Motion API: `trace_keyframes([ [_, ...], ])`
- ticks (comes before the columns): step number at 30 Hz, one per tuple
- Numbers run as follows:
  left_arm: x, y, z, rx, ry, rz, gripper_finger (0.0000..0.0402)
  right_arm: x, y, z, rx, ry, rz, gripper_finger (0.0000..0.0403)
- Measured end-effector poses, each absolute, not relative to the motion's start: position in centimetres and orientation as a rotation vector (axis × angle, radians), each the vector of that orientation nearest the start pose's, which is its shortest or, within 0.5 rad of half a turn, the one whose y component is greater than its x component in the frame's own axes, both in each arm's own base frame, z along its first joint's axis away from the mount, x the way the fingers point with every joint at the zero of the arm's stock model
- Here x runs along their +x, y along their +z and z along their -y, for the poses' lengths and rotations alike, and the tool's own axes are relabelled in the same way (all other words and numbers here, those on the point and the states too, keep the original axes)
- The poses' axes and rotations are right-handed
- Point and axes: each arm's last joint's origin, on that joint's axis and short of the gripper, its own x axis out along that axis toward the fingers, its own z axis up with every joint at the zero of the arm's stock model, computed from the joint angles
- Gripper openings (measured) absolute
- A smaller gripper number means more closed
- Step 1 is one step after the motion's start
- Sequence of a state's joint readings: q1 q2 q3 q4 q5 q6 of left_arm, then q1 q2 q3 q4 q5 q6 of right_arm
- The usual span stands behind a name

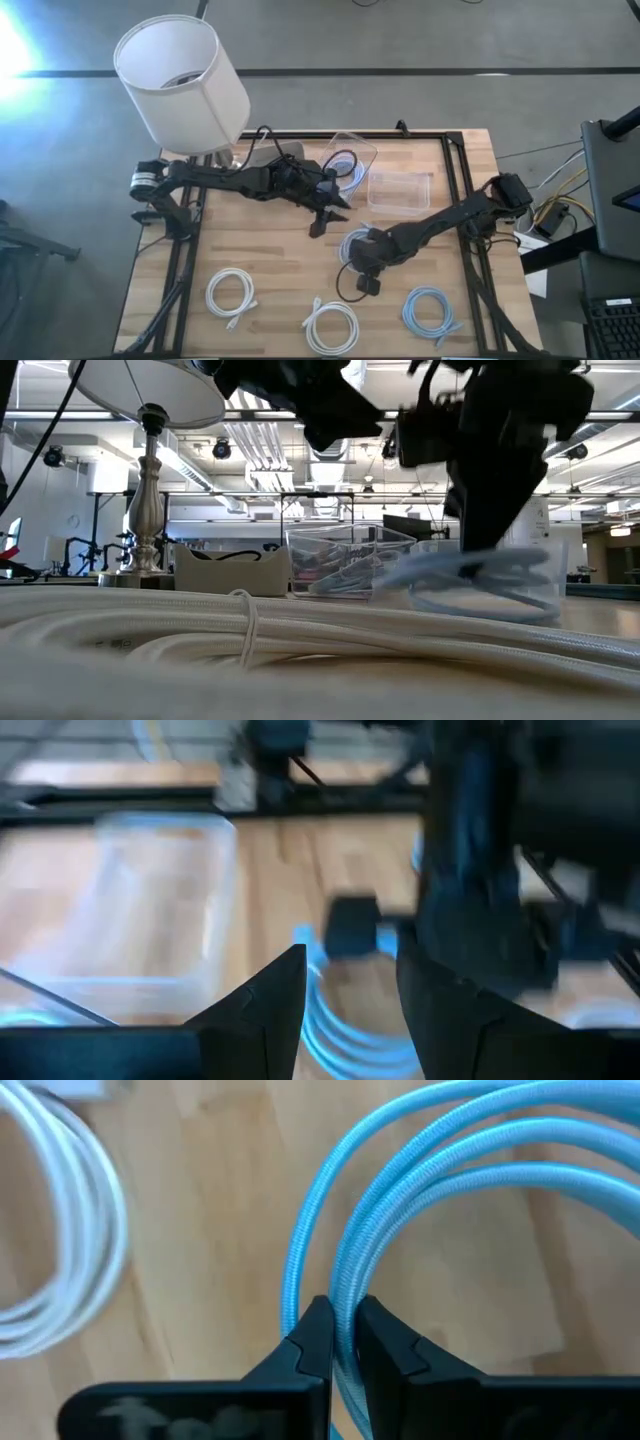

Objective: Pick & Place USB Port
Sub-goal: Put the top blue USB cable into the left transparent bin

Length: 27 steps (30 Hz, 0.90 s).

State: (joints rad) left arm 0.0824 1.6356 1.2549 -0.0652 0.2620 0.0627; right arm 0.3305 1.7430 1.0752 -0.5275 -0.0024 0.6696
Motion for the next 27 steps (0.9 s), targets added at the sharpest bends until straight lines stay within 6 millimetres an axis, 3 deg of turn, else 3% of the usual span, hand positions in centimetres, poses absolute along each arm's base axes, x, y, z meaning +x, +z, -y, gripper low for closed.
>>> trace_keyframes([
  [6, 36.5, 27.7, -0.8, 0.075, -0.328, -0.577, 0.0161, 29.8, 19.8, -12.3, 0.327, -0.092, -1.108, 0.0022],
  [12, 35.8, 26.1, 2.3, 0.226, -0.464, -0.617, 0.0161, 28.5, 21.7, -13.4, 0.219, -0.077, -1.003, 0.0023],
  [17, 35.6, 25.8, 4.3, 0.383, -0.514, -0.602, 0.0161, 28.2, 22.0, -13.8, 0.203, -0.055, -0.991, 0.0023],
  [23, 35.5, 25.5, 4.1, 0.616, -0.371, -0.663, 0.0161, 28.2, 22.1, -13.9, 0.191, -0.042, -0.991, 0.0024],
  [27, 35.4, 25.2, 4.2, 0.718, -0.402, -0.667, 0.0161, 28.2, 22.1, -13.9, 0.183, -0.034, -0.991, 0.0024],
])
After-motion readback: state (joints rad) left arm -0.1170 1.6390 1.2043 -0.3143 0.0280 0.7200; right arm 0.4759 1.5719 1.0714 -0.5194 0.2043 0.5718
